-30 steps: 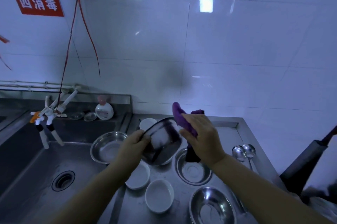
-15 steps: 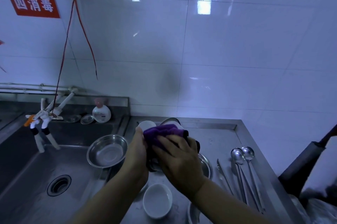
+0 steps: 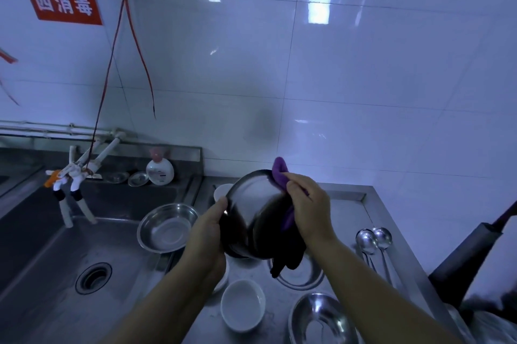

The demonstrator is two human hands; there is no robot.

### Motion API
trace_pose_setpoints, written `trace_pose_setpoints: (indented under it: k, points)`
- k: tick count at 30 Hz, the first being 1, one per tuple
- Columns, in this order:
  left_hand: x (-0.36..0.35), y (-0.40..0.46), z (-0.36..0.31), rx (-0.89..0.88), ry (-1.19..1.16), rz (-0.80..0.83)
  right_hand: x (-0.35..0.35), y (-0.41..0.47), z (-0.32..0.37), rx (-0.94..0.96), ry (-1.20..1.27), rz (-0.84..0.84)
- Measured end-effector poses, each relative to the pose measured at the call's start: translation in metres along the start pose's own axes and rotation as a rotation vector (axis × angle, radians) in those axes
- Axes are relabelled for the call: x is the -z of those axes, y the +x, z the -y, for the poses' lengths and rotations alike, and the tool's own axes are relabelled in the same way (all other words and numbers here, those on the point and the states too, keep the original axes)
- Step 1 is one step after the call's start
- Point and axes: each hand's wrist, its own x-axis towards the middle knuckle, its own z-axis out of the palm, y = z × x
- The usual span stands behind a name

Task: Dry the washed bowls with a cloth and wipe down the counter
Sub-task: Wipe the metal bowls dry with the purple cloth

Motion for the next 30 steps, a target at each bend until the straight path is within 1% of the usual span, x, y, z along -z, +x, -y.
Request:
trace_pose_setpoints:
  k: [2, 4, 5, 6, 7, 9, 11, 12, 15, 18, 21, 23, 25, 27, 30]
  points:
    - [0.004, 0.001, 0.001, -0.001, -0.037, 0.02, 0.002, -0.001, -0.003, -0.119, 0.166, 0.01]
    - [0.005, 0.001, -0.001, 0.012, -0.078, 0.057, 0.005, -0.001, -0.005, -0.17, 0.283, 0.027]
    - [0.005, 0.002, -0.002, 0.024, -0.094, 0.079, 0.006, -0.001, -0.004, -0.167, 0.281, 0.042]
    - [0.005, 0.002, -0.003, 0.037, -0.108, 0.098, 0.006, -0.001, -0.002, -0.132, 0.227, 0.049]
    - [0.005, 0.002, -0.004, 0.054, -0.123, 0.115, 0.006, -0.001, 0.0, -0.053, 0.128, 0.04]
    - [0.002, 0.002, -0.005, 0.102, -0.168, 0.154, 0.004, -0.001, 0.006, 0.222, -0.144, 0.009]
    - [-0.002, 0.001, -0.004, 0.149, -0.213, 0.195, 0.0, -0.003, 0.014, 0.482, -0.393, 0.032]
    - [-0.004, 0.001, -0.004, 0.165, -0.227, 0.211, -0.002, -0.005, 0.017, 0.567, -0.476, 0.053]
    - [-0.006, 0.003, -0.007, 0.187, -0.273, 0.234, -0.008, -0.016, 0.017, 0.713, -0.576, 0.119]
    - [-0.003, 0.006, -0.014, 0.209, -0.309, 0.244, -0.008, -0.032, 0.003, 0.837, -0.607, 0.164]
    - [-0.001, 0.005, -0.016, 0.219, -0.283, 0.246, -0.001, -0.04, -0.011, 0.94, -0.605, 0.168]
    - [-0.001, 0.003, -0.013, 0.197, -0.24, 0.237, 0.003, -0.038, -0.011, 0.952, -0.624, 0.136]
    - [-0.002, 0.002, -0.009, 0.15, -0.189, 0.218, 0.002, -0.032, -0.003, 0.89, -0.693, 0.12]
    - [-0.006, 0.0, -0.005, 0.1, -0.142, 0.198, -0.006, -0.026, 0.009, 0.821, -0.777, 0.131]
    - [-0.012, 0.0, -0.006, 0.088, -0.13, 0.158, -0.016, -0.022, 0.017, 0.835, -0.877, 0.172]
